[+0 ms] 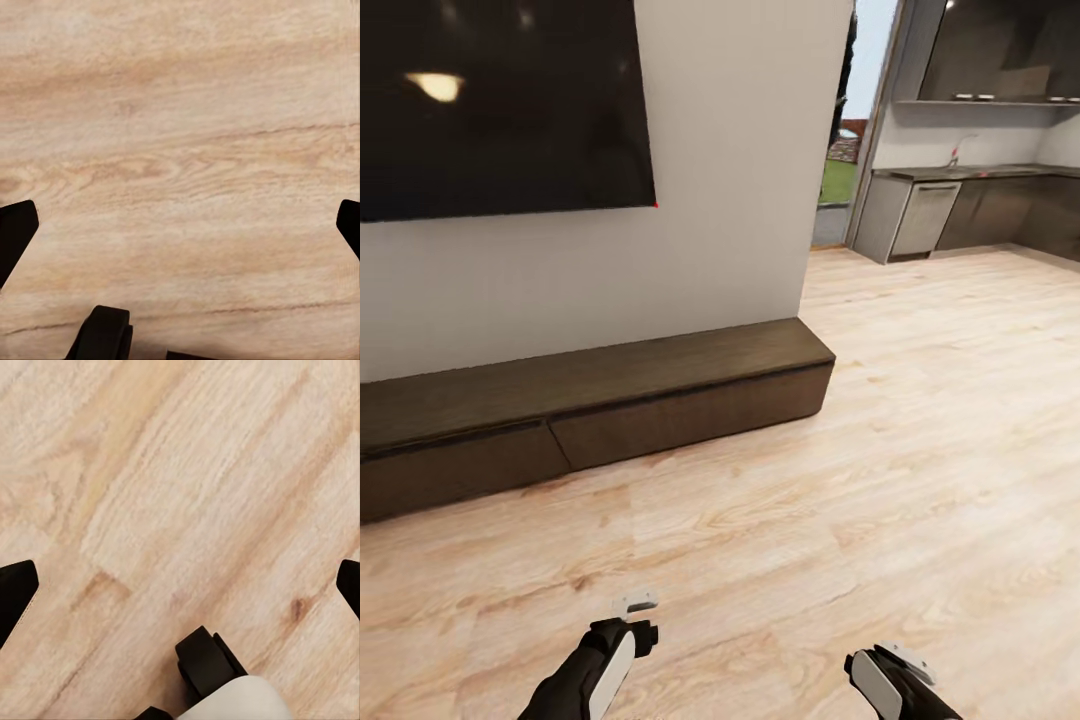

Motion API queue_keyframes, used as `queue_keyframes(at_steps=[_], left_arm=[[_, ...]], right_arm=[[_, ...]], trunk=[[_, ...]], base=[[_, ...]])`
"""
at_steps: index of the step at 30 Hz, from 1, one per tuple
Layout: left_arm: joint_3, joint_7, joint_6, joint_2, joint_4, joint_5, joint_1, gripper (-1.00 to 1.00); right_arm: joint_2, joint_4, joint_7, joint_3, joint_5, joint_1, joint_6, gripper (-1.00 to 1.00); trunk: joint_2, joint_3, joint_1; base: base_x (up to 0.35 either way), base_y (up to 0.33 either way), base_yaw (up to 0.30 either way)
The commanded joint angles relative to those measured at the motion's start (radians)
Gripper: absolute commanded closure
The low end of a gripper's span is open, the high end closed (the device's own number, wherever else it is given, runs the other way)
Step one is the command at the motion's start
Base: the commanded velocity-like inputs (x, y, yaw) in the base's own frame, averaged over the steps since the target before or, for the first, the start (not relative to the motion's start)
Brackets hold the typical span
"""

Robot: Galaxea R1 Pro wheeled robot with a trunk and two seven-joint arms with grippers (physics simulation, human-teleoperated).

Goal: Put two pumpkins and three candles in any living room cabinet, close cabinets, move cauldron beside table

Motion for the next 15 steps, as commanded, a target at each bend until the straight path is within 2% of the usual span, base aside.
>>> queue_keyframes(at_steps=[1,15], left_arm=[[-0.005,0.009,0.003,0.0,-0.001,0.01,0.0,-1.0],[-0.006,0.009,0.003,0.0,-0.001,0.01,-0.001,-1.0]], right_arm=[[0.0,-0.003,-0.008,0.008,-0.004,0.0,0.008,-1.0],[0.008,-0.003,-0.007,0.01,-0.003,0.0,0.008,-1.0]], trunk=[[0.0,0.0,0.0],[0.0,0.009,0.0]], base=[[0.0,0.0,0.281],[0.0,0.0,0.277]])
